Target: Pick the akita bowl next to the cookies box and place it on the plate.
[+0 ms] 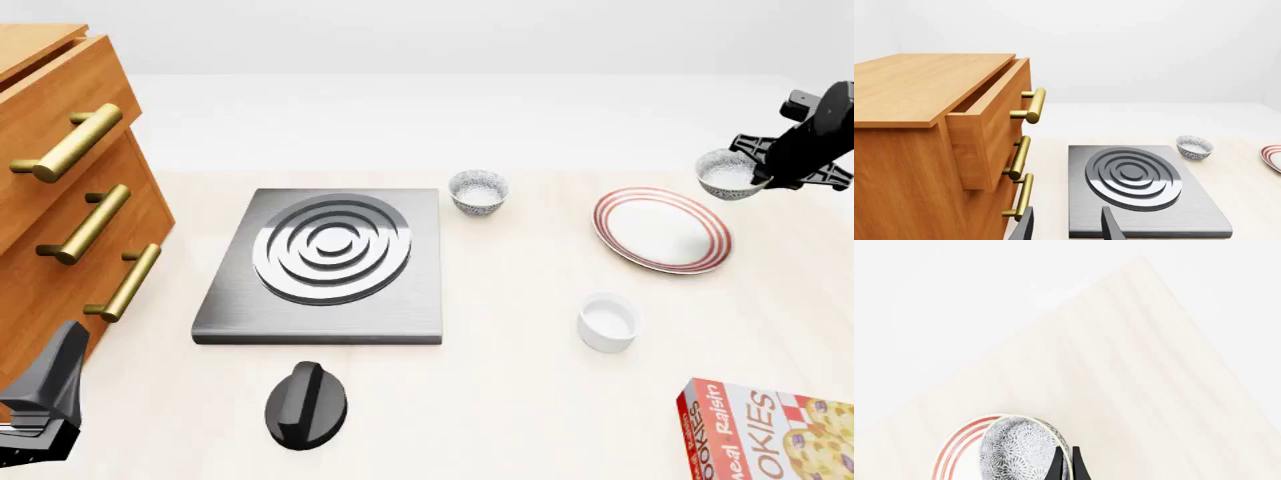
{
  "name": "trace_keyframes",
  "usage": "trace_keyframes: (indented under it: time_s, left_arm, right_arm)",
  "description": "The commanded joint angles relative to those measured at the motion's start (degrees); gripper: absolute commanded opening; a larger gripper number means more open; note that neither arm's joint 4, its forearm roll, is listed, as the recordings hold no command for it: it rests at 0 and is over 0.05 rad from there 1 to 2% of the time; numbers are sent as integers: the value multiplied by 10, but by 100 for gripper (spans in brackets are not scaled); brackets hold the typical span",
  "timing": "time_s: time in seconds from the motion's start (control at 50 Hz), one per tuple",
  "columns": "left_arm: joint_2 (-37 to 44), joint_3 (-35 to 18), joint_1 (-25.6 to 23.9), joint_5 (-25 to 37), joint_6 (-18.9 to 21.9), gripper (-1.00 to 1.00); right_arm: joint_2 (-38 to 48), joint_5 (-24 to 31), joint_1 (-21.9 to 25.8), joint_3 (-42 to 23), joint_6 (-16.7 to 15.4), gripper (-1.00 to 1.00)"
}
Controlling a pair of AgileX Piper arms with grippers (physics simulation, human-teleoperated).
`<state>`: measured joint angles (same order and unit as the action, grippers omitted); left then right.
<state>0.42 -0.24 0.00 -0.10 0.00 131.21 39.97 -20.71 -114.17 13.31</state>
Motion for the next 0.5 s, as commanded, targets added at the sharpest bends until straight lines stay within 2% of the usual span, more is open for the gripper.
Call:
trace_keyframes:
  time_s: [0.02,0.32,0.5]
  left_arm:
    - [0,0,0,0,0,100]
    - [0,0,0,0,0,100]
    - [0,0,0,0,0,100]
  right_arm:
    - [9,-1,18,-9,6,-100]
    - [2,-15,41,9,22,-100]
    - [-14,-33,55,41,30,-100]
